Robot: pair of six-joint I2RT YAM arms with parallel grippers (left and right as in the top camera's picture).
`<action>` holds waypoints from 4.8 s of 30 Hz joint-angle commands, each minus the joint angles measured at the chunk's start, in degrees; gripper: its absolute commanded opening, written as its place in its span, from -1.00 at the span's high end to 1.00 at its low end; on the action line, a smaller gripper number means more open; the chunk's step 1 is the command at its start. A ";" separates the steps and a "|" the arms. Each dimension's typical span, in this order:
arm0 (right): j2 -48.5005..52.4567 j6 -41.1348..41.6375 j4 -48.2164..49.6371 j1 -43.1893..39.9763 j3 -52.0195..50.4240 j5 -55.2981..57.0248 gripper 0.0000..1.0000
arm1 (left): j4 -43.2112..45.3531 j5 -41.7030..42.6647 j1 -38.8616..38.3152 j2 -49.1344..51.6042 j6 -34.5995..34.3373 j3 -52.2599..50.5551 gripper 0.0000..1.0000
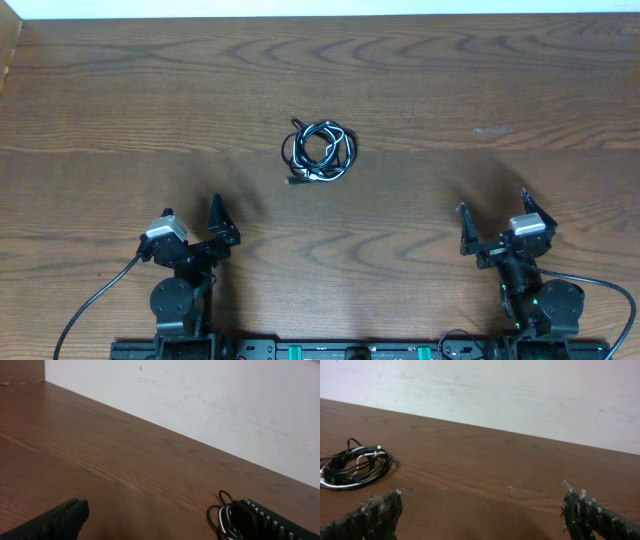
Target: Untangle cables
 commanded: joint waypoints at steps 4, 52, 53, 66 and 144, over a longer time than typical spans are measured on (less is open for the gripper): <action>-0.31 2.21 3.80 -0.35 -0.09 -6.40 -0.99 | -2.23 2.51 -0.22 -0.24 0.15 -0.50 -0.92; 66.27 -4.17 -51.17 -0.35 74.53 -23.34 -0.98 | -60.39 25.27 -3.72 75.17 16.63 87.80 -0.93; 66.45 -2.97 -51.17 -0.35 74.53 -23.78 -0.98 | -59.71 26.03 -3.72 75.84 16.63 87.80 -0.93; 67.43 -2.73 -50.71 -0.35 74.47 -21.20 -0.99 | -55.63 27.15 -10.78 88.70 21.64 87.78 -0.82; 83.25 15.34 -30.49 8.72 74.42 -20.15 -0.79 | -38.53 23.71 -20.41 84.43 9.42 92.89 0.85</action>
